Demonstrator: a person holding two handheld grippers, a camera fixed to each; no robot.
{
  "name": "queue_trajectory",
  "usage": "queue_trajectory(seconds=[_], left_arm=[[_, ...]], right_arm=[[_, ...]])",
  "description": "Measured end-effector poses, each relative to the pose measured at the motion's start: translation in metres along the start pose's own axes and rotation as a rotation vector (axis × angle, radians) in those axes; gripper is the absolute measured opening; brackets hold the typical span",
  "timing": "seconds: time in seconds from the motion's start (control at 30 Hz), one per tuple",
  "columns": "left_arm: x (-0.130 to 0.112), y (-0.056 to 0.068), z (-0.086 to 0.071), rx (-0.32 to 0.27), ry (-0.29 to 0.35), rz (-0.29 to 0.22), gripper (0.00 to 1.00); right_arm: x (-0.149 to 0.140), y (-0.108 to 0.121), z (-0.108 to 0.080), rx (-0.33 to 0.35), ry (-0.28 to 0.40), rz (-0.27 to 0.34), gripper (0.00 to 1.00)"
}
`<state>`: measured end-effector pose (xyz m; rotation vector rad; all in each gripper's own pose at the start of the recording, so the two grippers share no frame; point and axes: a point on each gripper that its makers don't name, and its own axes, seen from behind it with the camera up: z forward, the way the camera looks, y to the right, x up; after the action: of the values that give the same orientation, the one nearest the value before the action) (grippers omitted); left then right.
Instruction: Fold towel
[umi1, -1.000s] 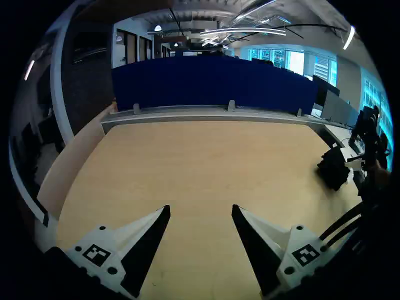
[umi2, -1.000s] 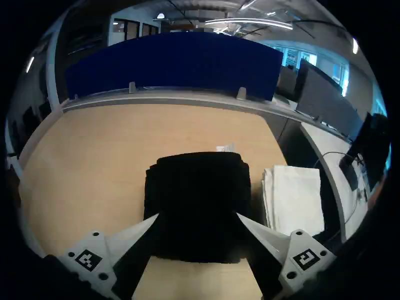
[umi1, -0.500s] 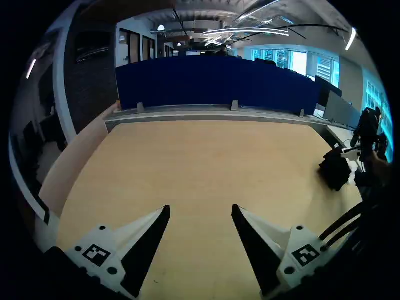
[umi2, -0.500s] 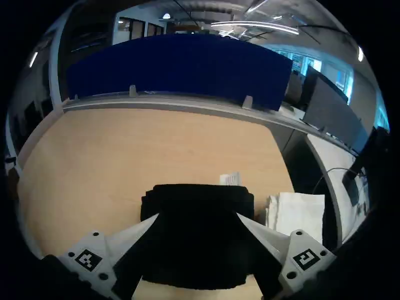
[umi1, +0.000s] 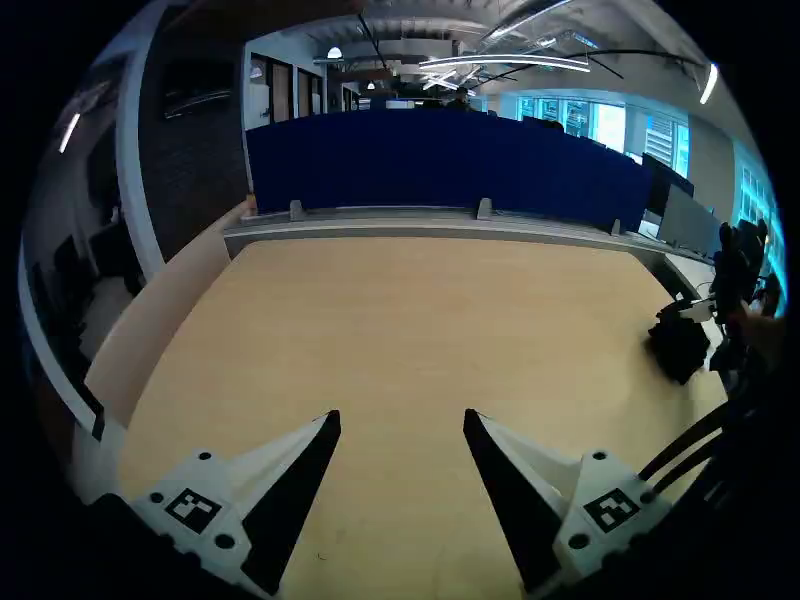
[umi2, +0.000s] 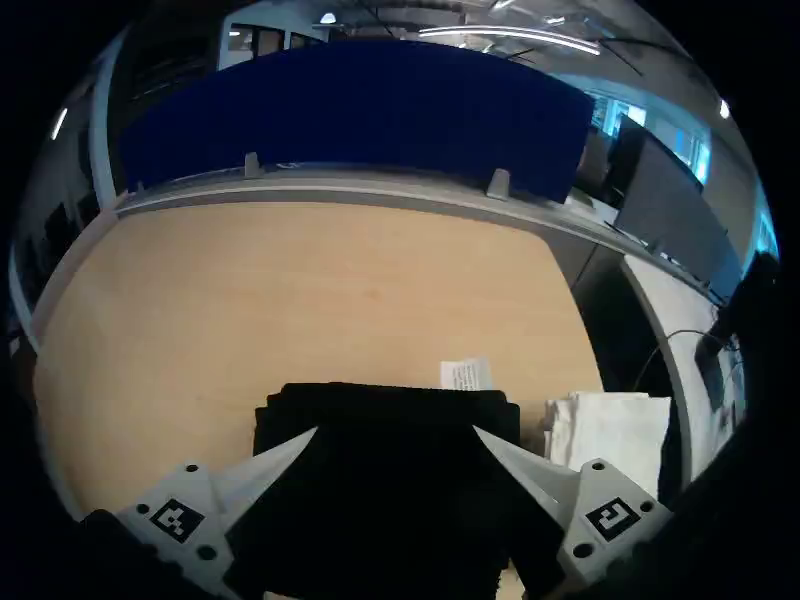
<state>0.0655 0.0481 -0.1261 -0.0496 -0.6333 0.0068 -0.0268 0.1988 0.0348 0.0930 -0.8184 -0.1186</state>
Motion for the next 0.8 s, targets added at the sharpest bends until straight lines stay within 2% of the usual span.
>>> queue_trajectory(seconds=[0.23,0.4,0.5,0.7,0.8], left_arm=[[-0.001,-0.002,-0.003,0.007,-0.002,-0.002,0.91],[-0.003,-0.002,-0.005,0.008,-0.003,-0.002,0.91],[-0.003,-0.002,-0.005,0.006,-0.003,-0.003,0.91],[0.000,-0.002,-0.002,0.003,0.005,-0.008,0.91],[0.001,0.000,-0.001,-0.002,0.007,-0.013,0.91]], right_arm=[[-0.003,0.001,0.011,-0.002,-0.016,0.012,1.00],[-0.002,0.001,0.012,0.003,-0.018,0.011,1.00],[0.001,0.001,0.007,0.002,-0.012,0.007,1.00],[0.020,0.001,-0.017,-0.022,0.060,0.004,1.00],[0.022,-0.001,-0.026,-0.022,0.075,0.011,1.00]])
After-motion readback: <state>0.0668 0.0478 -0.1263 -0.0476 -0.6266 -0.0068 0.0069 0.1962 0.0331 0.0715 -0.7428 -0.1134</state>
